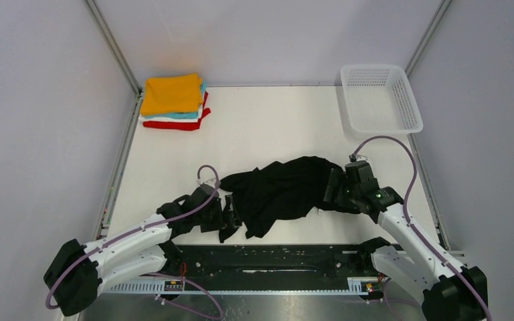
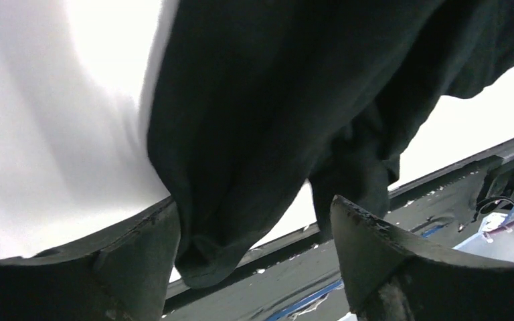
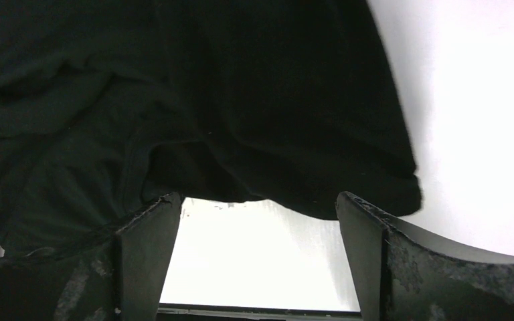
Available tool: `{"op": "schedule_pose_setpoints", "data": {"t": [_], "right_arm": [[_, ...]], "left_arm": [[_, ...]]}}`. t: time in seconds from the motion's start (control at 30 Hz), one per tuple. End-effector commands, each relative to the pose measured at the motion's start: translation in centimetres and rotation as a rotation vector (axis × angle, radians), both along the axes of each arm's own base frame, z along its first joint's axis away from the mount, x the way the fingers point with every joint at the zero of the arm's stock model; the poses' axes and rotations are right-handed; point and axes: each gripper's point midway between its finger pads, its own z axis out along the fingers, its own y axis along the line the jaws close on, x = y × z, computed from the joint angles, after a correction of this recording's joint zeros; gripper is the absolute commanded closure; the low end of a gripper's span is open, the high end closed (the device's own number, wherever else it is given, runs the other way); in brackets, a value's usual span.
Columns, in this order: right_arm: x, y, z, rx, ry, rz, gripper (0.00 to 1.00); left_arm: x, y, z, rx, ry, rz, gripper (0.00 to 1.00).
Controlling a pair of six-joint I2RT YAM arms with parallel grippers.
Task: Fold and stack the t-shirts
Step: Flatten out the tshirt
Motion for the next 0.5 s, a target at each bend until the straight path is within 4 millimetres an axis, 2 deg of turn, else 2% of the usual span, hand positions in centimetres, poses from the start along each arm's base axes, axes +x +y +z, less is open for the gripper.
{"op": "schedule_pose_setpoints", "data": {"t": [0.0, 0.1, 0.2, 0.23, 0.3, 0.4, 0.47], "right_arm": [[1.5, 2.0, -1.1, 0.01, -0.022, 0.024, 0.1], [2.5, 2.2, -2.1, -0.033, 0.002, 0.015, 0.14], [3.1, 1.6, -3.5, -0.09, 0.043, -0.03, 0.2], [3.1, 1.4, -4.0, -0.107, 0.064, -0.04, 0.24], [3.1, 0.9, -4.7, -0.138, 0.089, -0.065, 0.34], [3.4, 0.2, -4.7, -0.167, 0.073, -0.103, 0.57], [3.7, -0.3, -3.9, -0.176, 0.037, -0.125, 0.8]], "left_arm": [[1.5, -2.1, 0.0, -0.032, -0.045, 0.003, 0.22], [2.6, -1.4, -1.1, 0.05, -0.054, 0.046, 0.41], [3.6, -1.0, -1.4, 0.098, -0.075, 0.074, 0.6], [3.8, -0.9, -1.4, 0.109, -0.082, 0.082, 0.69], [4.4, -0.2, -1.5, 0.145, -0.098, 0.12, 0.98], [5.8, 1.3, -0.1, 0.21, -0.156, 0.201, 1.0], [7.0, 2.1, 2.0, 0.226, -0.224, 0.251, 1.0]]}}
